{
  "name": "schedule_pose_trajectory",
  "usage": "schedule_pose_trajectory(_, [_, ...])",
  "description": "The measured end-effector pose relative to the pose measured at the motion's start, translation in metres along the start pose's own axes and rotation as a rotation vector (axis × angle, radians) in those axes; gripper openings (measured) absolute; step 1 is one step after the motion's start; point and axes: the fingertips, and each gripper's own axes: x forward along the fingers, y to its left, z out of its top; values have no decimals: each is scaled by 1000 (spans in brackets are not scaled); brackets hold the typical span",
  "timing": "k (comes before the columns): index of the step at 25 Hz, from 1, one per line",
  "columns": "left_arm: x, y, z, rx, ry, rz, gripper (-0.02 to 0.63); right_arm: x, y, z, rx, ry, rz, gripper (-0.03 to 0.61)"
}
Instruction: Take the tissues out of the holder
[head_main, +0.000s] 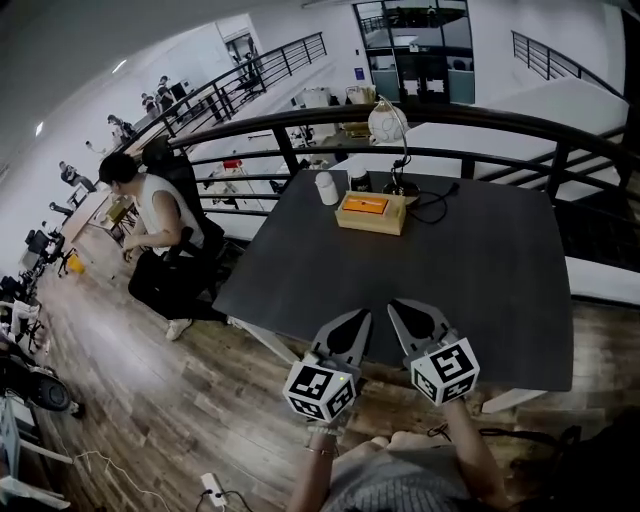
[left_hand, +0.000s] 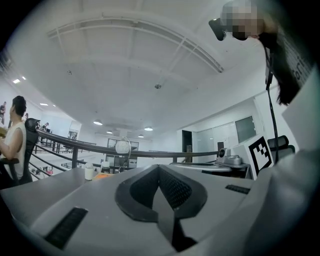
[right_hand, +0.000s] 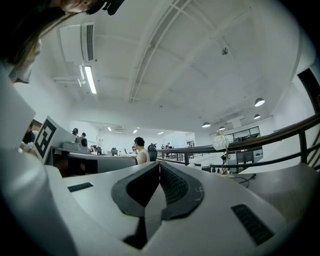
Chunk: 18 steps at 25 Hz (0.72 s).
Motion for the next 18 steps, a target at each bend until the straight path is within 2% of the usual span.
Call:
schedule_pose_trajectory(3, [-5,-6,2,15,3,12,8,4,-1,4,55,-23,25,14])
schedule_pose_trajectory(9, [-28,15,-13,-6,41,121,8,19,24,-14,115,7,125,14])
schedule_pose_trajectory(13, [-26,34,-13,7,32,177,8,40,21,-18,123,3,165,14])
schedule_pose_trajectory(18, [-12,59,-8,30,23,188,8,68,10,-16,133,-23,173,14])
